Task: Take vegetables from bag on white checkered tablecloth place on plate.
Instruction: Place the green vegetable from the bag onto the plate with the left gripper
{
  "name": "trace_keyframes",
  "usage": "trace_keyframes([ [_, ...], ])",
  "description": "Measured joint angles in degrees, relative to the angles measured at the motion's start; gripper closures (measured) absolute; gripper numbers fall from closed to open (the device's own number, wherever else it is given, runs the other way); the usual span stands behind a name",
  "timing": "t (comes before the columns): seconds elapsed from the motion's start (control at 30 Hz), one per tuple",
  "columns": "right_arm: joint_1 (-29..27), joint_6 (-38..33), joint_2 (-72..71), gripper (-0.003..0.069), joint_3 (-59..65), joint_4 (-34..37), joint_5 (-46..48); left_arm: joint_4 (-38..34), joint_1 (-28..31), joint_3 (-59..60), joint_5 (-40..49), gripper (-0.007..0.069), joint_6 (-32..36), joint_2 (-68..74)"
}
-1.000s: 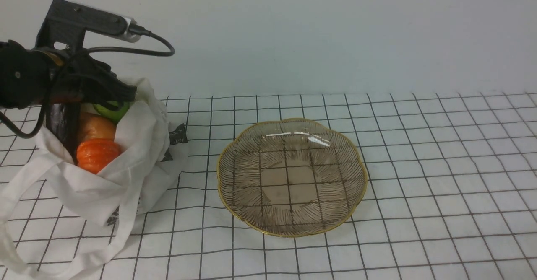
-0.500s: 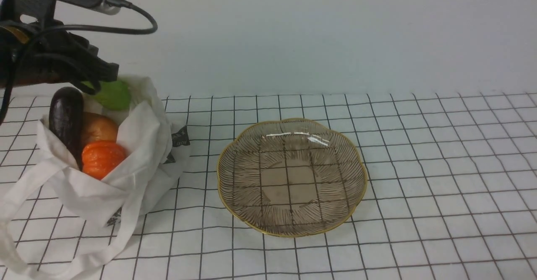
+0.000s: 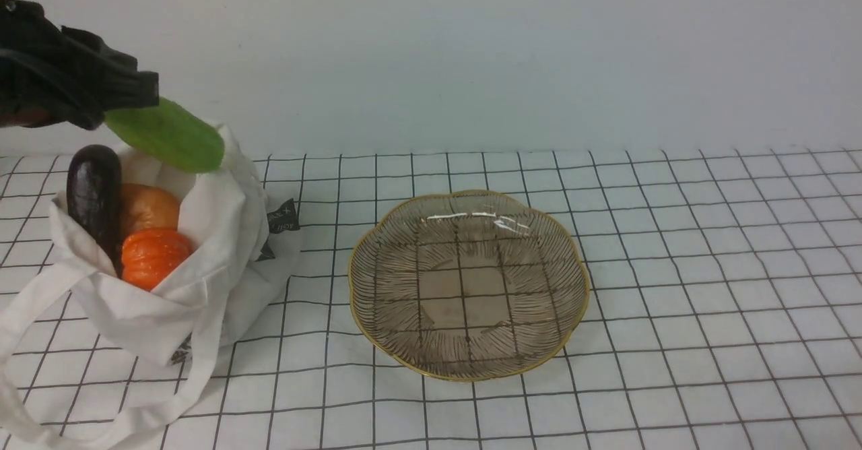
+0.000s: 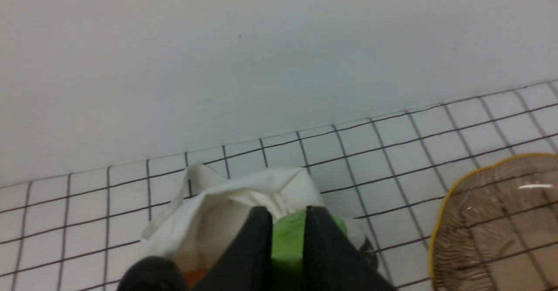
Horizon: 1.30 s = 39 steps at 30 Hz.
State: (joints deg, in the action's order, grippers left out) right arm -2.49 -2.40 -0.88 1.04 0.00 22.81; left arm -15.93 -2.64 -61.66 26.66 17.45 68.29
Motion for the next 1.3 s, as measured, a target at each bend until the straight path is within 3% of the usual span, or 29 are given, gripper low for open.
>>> trace_keyframes([
  [0.13, 0.0, 0.0, 0.0, 0.0673, 0.0, 0.0, 0.0, -8.69, -3.82, 0.0, 3.27, 0.056, 4.2, -1.72],
  [0.43, 0.0, 0.0, 0.0, 0.0673, 0.0, 0.0, 0.0, -17.74, -18.49, 0.0, 5.82, 0.056, 13.59, 8.78],
  [0.57, 0.0, 0.0, 0.0, 0.0673, 0.0, 0.0, 0.0, -19.31, -22.83, 0.0, 2.31, 0.056, 14.71, 17.67],
  [0.8, 0.0, 0.0, 0.0, 0.0673, 0.0, 0.0, 0.0, -23.42, -25.45, 0.0, -6.82, 0.0542, 14.93, 27.03],
  [1.0, 0.0, 0.0, 0.0, 0.0673, 0.0, 0.0, 0.0, -25.91, -25.91, 0.0, -10.99, 0.0365, 15.18, 28.52],
  [1.03, 0.0, 0.0, 0.0, 0.0673, 0.0, 0.0, 0.0, -25.98, -25.96, 0.0, -12.06, 0.0279, 15.25, 28.52],
  [1.13, 0.0, 0.0, 0.0, 0.0673, 0.0, 0.0, 0.0, -26.04, -25.96, 0.0, -12.84, 0.0154, 16.6, 28.52],
  [1.3, 0.0, 0.0, 0.0, 0.0673, 0.0, 0.0, 0.0, -26.05, -25.96, 0.0, -12.61, 0.0057, 20.84, 27.6],
])
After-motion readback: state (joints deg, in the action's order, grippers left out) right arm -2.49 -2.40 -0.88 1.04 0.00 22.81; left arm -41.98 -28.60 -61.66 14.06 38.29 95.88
